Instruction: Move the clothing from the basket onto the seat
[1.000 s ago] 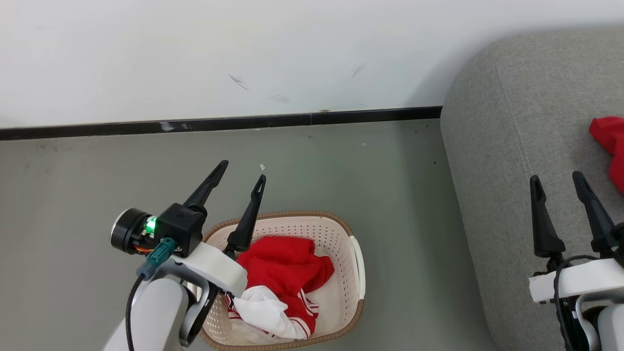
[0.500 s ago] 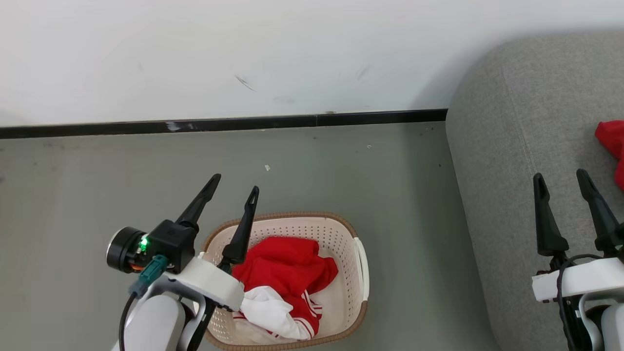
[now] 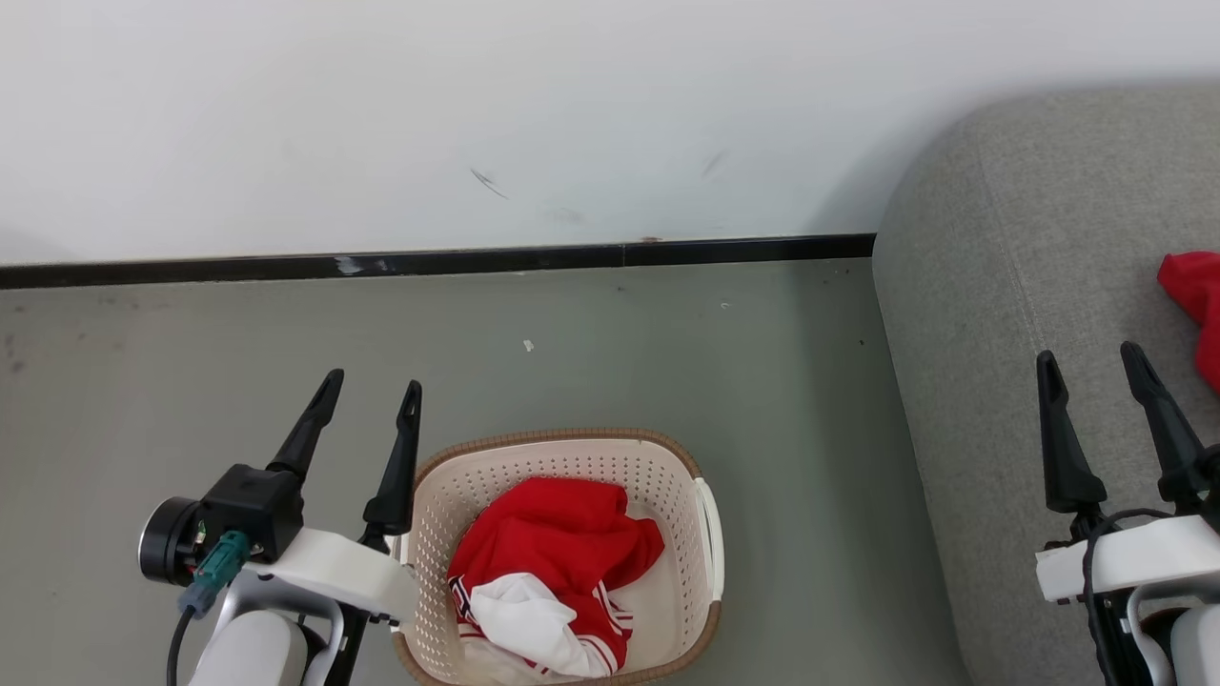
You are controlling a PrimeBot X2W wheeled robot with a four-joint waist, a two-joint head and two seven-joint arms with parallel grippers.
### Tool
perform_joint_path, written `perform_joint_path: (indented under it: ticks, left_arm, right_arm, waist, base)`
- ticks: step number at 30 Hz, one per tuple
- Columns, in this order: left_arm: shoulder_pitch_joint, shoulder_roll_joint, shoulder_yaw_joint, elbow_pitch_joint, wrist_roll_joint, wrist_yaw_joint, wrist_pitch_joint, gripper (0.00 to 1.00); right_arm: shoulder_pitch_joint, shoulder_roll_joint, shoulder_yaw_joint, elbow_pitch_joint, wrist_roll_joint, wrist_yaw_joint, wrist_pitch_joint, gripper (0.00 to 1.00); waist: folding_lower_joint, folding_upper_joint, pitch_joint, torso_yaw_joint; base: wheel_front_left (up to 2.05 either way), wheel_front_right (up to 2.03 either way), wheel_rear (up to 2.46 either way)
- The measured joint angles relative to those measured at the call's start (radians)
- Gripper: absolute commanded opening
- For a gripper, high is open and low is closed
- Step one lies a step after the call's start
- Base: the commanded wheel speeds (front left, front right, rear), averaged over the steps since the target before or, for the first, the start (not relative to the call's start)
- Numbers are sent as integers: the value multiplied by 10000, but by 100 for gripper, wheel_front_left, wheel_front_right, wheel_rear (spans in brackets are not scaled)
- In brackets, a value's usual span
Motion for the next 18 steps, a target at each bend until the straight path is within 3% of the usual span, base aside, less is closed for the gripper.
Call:
perform_joint_path:
  ticks: [18]
  left_arm:
    - [1313,148,767,29,-508,332,-182,100]
  right_arm:
    - [674,184,282,-94,-102,0,0,100]
  waist:
    - [0,0,-791,-75]
  base:
    - [0,0,0]
